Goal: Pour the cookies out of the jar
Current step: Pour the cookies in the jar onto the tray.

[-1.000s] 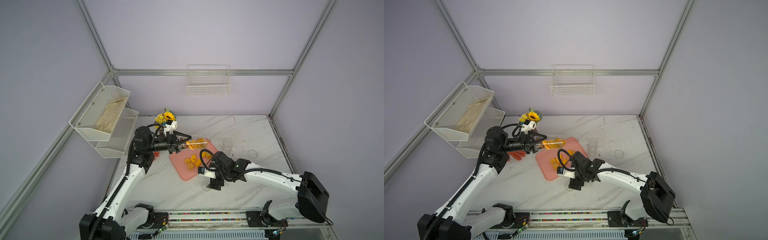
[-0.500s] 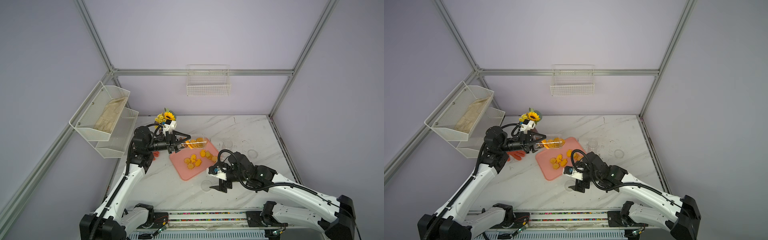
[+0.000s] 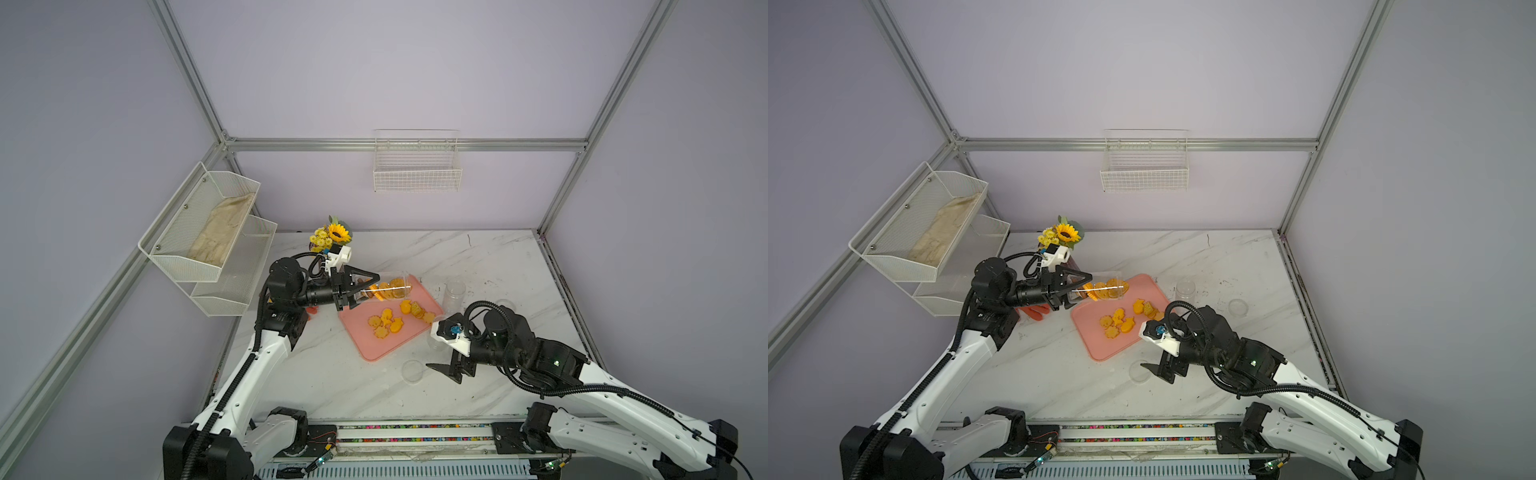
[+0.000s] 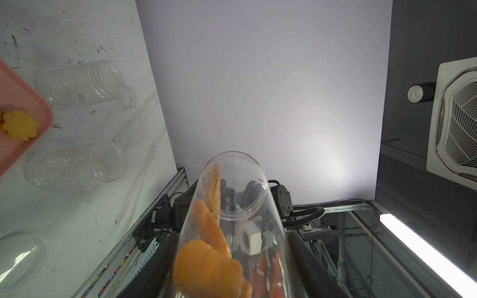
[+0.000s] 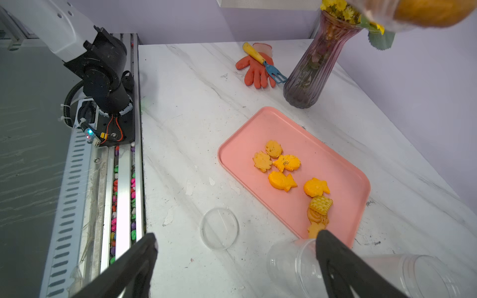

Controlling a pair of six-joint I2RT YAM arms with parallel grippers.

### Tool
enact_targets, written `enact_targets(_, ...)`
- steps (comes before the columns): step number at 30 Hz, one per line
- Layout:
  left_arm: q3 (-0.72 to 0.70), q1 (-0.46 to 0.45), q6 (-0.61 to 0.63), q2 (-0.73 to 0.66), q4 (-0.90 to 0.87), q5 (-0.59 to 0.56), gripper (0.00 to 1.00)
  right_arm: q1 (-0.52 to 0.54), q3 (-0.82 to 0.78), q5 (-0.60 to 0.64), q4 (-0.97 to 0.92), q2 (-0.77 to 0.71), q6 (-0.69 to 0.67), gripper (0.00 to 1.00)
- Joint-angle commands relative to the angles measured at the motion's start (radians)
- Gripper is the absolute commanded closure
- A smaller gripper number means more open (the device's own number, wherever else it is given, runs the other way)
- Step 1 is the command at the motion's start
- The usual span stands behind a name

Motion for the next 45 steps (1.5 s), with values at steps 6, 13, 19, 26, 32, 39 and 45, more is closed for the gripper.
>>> enact_targets(6, -0.138, 0.043, -0.021, -0.018, 0.185, 0.011, 0.43, -0.019, -0.039, 0.042, -0.015, -0.054, 0.096, 0.03)
enact_targets(13, -0.224, 0.098, -0.016, 0.012, 0.267, 0.03, 0.43, -0.026, -0.045, 0.035, -0.018, -0.063, 0.126, 0.03)
enact_targets(19, -0.255, 0.14, 0.018, 0.064, 0.306, 0.049, 0.43, -0.026, -0.046, 0.021, -0.019, -0.053, 0.141, 0.03)
enact_targets(26, -0.305, 0.167, 0.081, 0.146, 0.361, 0.058, 0.43, -0.026, -0.034, 0.006, -0.022, -0.026, 0.149, 0.03)
enact_targets(32, -0.326, 0.19, 0.153, 0.217, 0.379, 0.064, 0.43, -0.026, -0.054, -0.02, -0.013, -0.009, 0.158, 0.03)
enact_targets(39, -0.317, 0.196, 0.229, 0.308, 0.385, 0.034, 0.43, -0.026, -0.068, -0.039, -0.008, 0.011, 0.157, 0.03)
enact_targets(45, -0.31, 0.205, 0.279, 0.414, 0.397, 0.013, 0.43, -0.026, -0.077, -0.039, -0.006, 0.016, 0.149, 0.03)
